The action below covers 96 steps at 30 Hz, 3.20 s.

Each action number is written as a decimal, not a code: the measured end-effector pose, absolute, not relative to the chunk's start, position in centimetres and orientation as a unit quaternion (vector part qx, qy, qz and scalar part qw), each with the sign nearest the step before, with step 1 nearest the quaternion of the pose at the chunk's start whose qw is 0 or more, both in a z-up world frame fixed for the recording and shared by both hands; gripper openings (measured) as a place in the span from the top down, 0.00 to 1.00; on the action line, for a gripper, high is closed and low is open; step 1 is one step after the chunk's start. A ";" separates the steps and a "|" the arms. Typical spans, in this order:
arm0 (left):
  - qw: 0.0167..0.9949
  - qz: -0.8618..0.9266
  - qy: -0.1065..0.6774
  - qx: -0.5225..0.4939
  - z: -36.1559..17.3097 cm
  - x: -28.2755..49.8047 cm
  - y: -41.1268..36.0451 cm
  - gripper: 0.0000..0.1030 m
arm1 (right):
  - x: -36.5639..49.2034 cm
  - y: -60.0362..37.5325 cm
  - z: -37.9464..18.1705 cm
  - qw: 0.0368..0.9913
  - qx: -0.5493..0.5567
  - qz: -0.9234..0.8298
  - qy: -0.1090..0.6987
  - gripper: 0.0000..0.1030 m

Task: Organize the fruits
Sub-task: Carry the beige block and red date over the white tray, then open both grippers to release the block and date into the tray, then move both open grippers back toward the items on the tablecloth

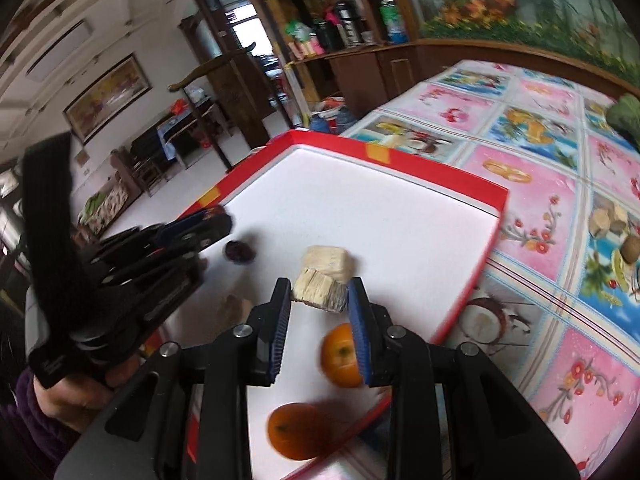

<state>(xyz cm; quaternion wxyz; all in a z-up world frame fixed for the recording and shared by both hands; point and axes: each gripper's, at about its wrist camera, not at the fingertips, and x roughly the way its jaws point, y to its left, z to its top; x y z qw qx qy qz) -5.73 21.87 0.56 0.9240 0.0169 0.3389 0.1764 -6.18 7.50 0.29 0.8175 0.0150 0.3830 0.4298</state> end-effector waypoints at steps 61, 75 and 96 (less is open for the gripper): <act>0.921 0.196 0.325 0.087 3.0 -5.8 17.2 0.29 | -1.6 -5.8 3.1 0.876 0.107 0.328 0.338 0.46; 0.919 0.040 0.373 0.122 3.2 -1.9 6.8 0.18 | 3.0 -22.9 1.6 0.884 0.210 0.198 0.368 0.42; 0.893 -0.052 0.421 0.151 1.3 3.0 -1.6 0.18 | 6.3 -18.0 -2.5 0.870 0.097 0.193 0.443 0.51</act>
